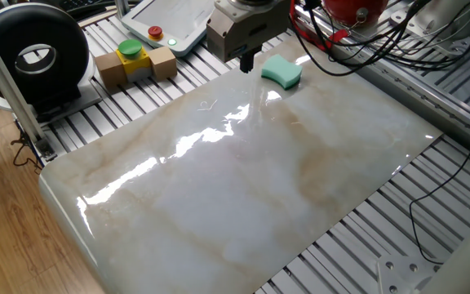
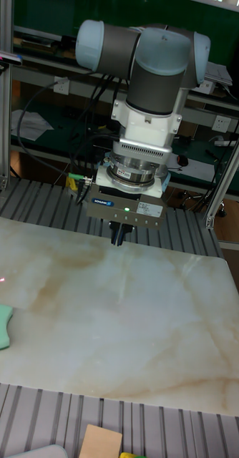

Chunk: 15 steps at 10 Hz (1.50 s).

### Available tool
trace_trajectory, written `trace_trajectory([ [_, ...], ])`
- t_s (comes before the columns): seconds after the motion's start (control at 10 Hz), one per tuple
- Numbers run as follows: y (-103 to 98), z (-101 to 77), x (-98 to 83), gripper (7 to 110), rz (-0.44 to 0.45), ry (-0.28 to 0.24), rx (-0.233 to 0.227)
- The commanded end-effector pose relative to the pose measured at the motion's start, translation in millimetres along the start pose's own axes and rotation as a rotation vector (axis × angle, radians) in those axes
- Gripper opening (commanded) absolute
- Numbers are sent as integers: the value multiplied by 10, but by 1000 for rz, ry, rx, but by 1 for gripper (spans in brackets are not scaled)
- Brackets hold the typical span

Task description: Clean the tabletop with a sponge

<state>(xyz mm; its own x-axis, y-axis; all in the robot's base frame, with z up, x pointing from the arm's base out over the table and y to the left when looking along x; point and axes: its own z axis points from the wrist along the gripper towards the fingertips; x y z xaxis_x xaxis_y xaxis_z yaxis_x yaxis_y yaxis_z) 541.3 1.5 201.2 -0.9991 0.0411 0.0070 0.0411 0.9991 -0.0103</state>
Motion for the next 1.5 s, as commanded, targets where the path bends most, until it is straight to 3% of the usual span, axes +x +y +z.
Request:
trace_trajectory([
  [0.0,0,-18,57,7,-22,22,-3],
  [0.2,5,-17,38,7,-49,15,-5],
  [0.6,93,-19,45,7,-5,17,-39],
  [0.9,40,-17,30,7,23,12,-18],
  [1.4,27,-18,54,7,-25,21,-13],
])
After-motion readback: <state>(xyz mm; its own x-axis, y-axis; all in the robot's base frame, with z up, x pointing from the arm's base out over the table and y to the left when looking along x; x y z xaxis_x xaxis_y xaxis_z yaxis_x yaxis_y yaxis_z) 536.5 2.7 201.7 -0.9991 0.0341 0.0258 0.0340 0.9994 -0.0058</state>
